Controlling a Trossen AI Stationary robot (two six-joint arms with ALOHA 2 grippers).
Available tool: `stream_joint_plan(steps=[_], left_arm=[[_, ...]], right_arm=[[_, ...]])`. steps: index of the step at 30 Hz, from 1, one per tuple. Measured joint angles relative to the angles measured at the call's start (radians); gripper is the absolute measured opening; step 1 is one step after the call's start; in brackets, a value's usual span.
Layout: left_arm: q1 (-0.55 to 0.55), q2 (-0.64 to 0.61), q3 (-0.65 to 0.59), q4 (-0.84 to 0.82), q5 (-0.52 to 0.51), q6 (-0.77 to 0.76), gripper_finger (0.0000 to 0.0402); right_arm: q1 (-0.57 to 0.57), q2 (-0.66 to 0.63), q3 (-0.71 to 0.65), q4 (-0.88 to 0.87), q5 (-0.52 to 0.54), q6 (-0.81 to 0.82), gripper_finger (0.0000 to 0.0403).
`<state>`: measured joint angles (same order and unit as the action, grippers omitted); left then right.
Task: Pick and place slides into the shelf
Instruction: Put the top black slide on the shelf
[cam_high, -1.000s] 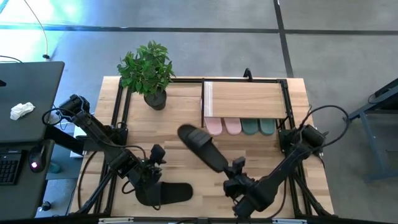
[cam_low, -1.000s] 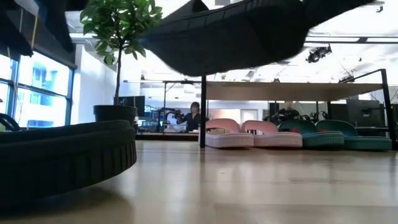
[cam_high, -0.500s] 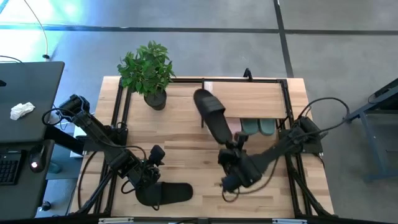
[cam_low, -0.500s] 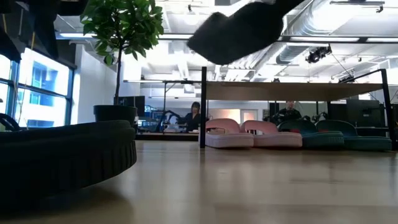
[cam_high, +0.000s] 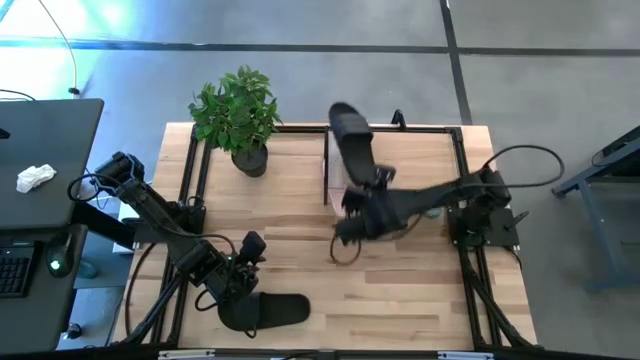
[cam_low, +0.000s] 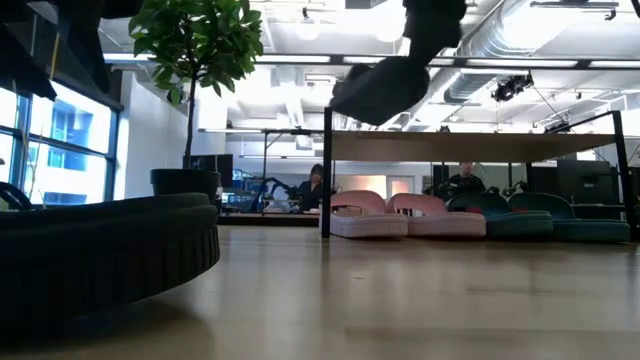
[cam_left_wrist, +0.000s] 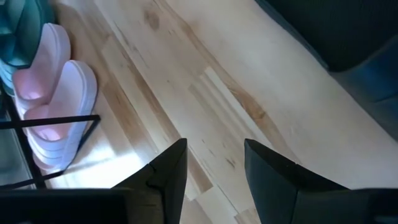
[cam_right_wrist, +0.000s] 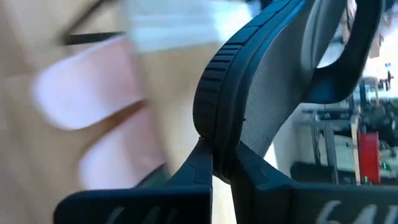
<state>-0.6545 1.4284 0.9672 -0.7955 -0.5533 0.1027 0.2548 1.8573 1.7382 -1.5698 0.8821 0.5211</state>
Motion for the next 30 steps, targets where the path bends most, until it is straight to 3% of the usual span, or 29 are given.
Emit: stream_joint_plan(steps=[9, 18, 23, 30], left_arm=[[0.000, 0.000, 0.000, 0.000, -0.022, 0.001, 0.0143], [0.000, 0.000, 0.000, 0.001, -0.053, 0.001, 0.0138], [0.000, 0.000, 0.000, 0.008, -0.087, 0.000, 0.0140], [0.000, 0.000, 0.000, 0.021, -0.087, -0.003, 0.0140]], right_arm=[[-0.158, -0.168, -0.050, -0.003, -0.026, 0.019, 0.0000], [-0.060, -0.435, -0.368, -0.004, -0.115, 0.232, 0.0000], [-0.040, -0.447, -0.472, -0.001, -0.098, 0.309, 0.0000], [-0.067, -0.344, -0.517, 0.000, -0.126, 0.367, 0.0000]])
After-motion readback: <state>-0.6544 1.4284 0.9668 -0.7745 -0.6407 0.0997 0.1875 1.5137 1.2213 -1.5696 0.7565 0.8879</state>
